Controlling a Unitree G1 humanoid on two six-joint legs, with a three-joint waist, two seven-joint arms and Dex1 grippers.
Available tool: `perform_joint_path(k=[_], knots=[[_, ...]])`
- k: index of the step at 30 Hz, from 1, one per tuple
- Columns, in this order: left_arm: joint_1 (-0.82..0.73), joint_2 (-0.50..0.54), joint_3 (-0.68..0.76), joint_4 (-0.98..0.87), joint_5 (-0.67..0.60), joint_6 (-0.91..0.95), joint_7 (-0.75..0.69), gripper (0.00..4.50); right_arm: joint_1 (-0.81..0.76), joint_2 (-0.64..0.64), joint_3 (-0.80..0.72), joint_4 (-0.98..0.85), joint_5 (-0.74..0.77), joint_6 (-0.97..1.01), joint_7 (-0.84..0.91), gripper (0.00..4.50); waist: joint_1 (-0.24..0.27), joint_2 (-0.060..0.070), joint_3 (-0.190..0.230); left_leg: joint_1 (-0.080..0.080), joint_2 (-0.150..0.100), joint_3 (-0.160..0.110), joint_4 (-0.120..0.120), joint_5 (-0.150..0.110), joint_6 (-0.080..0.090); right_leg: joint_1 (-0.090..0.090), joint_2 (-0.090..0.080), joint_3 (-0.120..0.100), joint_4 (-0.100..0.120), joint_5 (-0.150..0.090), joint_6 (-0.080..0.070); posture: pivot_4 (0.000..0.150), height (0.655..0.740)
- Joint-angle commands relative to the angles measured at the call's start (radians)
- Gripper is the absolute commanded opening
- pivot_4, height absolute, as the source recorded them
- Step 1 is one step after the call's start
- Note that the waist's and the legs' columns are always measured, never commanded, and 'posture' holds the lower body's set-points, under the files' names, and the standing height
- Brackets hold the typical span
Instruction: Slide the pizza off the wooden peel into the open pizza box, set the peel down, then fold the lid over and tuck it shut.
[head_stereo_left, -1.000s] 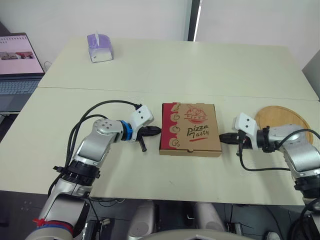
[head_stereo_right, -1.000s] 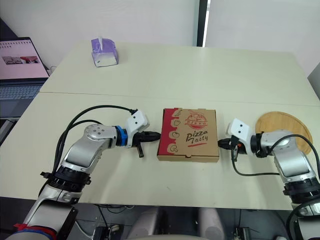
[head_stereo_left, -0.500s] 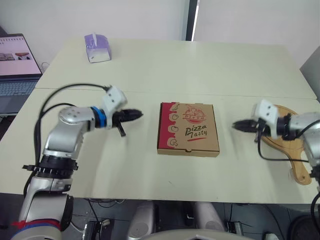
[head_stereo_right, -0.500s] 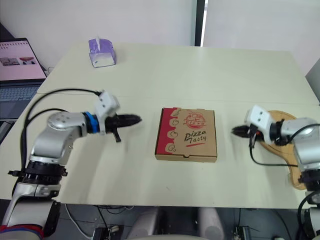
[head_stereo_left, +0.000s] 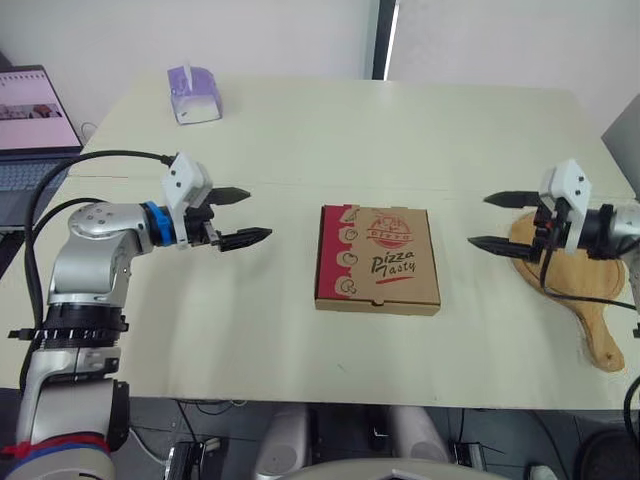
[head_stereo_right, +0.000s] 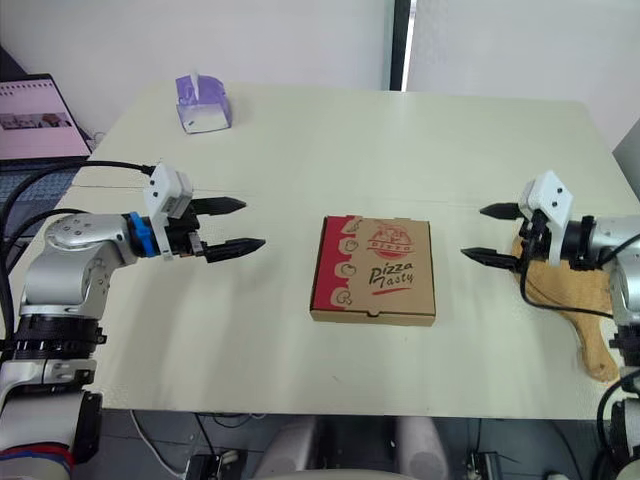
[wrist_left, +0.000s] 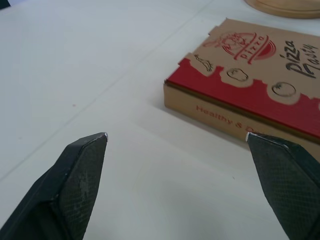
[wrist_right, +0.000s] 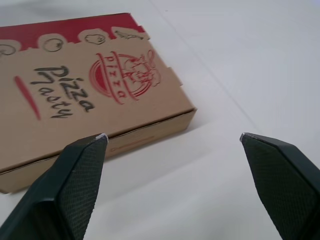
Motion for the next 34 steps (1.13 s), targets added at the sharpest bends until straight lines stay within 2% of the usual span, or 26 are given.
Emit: perform_joint_path(k=[1, 5, 8, 10, 12, 16, 19, 20, 23, 25, 29, 34], knots=[[0.074, 0.051, 0.063, -0.127, -0.060, 0.031, -0.021, 4.48, 0.141, -0.041, -0.108, -0.216, 0.109, 0.094, 0.006, 4.50, 0.000, 0.000, 0.000, -0.002, 0.000, 0.000, 0.000, 0.000, 0.000, -0.002, 0.000, 0.000, 0.000, 0.000, 0.000, 0.150, 0.7400], [0.296, 0.129, 0.132, -0.365, -0.171, 0.152, -0.063, 4.48, 0.476, -0.075, -0.232, -0.523, 0.211, 0.186, 0.040, 4.50, 0.003, 0.000, 0.000, -0.007, 0.001, -0.001, 0.000, 0.000, 0.000, -0.006, 0.000, -0.001, 0.001, 0.000, 0.000, 0.150, 0.7400], [0.446, 0.179, 0.178, -0.498, -0.230, 0.227, -0.070, 4.48, 0.631, -0.074, -0.297, -0.647, 0.240, 0.237, 0.015, 4.50, 0.002, 0.001, 0.000, -0.007, 0.001, 0.000, 0.001, -0.001, 0.002, -0.006, -0.001, 0.000, 0.000, 0.000, 0.001, 0.150, 0.7400], [0.499, 0.185, 0.198, -0.527, -0.241, 0.248, -0.046, 4.48, 0.684, -0.070, -0.309, -0.643, 0.201, 0.219, -0.010, 4.50, 0.003, 0.001, 0.000, -0.003, 0.001, 0.000, 0.001, -0.001, 0.002, -0.002, -0.001, 0.000, 0.000, 0.000, 0.002, 0.150, 0.7400], [0.515, 0.180, 0.211, -0.518, -0.231, 0.242, -0.015, 4.48, 0.696, -0.068, -0.320, -0.576, 0.153, 0.186, -0.040, 4.50, 0.003, 0.000, 0.001, 0.004, 0.001, 0.000, 0.001, -0.001, 0.002, 0.005, 0.000, 0.000, -0.002, -0.003, 0.007, 0.150, 0.7400], [0.492, 0.161, 0.302, -0.385, -0.198, 0.208, 0.089, 4.48, 0.638, -0.110, -0.465, -0.336, 0.117, 0.185, -0.096, 4.50, 0.002, 0.000, 0.001, 0.010, 0.000, 0.002, 0.001, -0.001, 0.002, 0.010, 0.001, 0.001, -0.001, -0.005, 0.010, 0.150, 0.7400], [0.484, 0.181, 0.408, -0.237, -0.179, 0.176, 0.147, 4.48, 0.651, -0.172, -0.598, -0.148, 0.064, 0.116, -0.069, 4.50, 0.001, 0.001, 0.002, 0.009, 0.000, 0.002, 0.000, -0.001, 0.002, 0.008, 0.002, 0.002, 0.000, -0.005, 0.008, 0.150, 0.7400], [0.473, 0.191, 0.436, -0.177, -0.173, 0.159, 0.156, 4.48, 0.652, -0.193, -0.626, -0.066, 0.046, 0.079, -0.058, 4.50, 0.000, 0.000, 0.001, 0.009, 0.000, 0.002, -0.001, -0.001, 0.002, 0.007, 0.003, 0.002, 0.000, -0.002, 0.003, 0.150, 0.7400], [0.424, 0.231, 0.469, 0.054, -0.119, 0.055, 0.169, 4.48, 0.625, -0.268, -0.662, 0.214, -0.023, -0.079, -0.048, 4.50, 0.000, 0.000, 0.001, 0.010, 0.001, 0.002, -0.007, -0.001, 0.002, 0.007, 0.003, 0.002, -0.001, -0.003, 0.001, 0.150, 0.7400], [0.387, 0.256, 0.456, 0.177, -0.078, -0.013, 0.178, 4.48, 0.583, -0.292, -0.657, 0.325, -0.026, -0.129, -0.038, 4.50, -0.002, 0.000, 0.001, 0.010, 0.001, 0.003, -0.008, -0.001, 0.002, 0.006, 0.003, 0.002, -0.002, -0.003, 0.000, 0.150, 0.7400], [0.267, 0.292, 0.421, 0.380, -0.010, -0.075, 0.247, 4.48, 0.510, -0.305, -0.614, 0.406, -0.020, -0.180, -0.019, 4.50, -0.004, 0.000, 0.001, 0.011, 0.001, 0.004, -0.008, -0.001, 0.002, 0.006, 0.003, 0.003, -0.002, -0.003, 0.000, 0.150, 0.7400], [0.236, 0.311, 0.402, 0.418, 0.015, -0.111, 0.229, 4.48, 0.430, -0.296, -0.585, 0.401, 0.001, -0.150, -0.020, 4.50, -0.006, 0.000, 0.001, 0.011, 0.001, 0.005, -0.008, -0.001, 0.002, 0.006, 0.002, 0.004, -0.001, -0.003, 0.001, 0.150, 0.7400]])
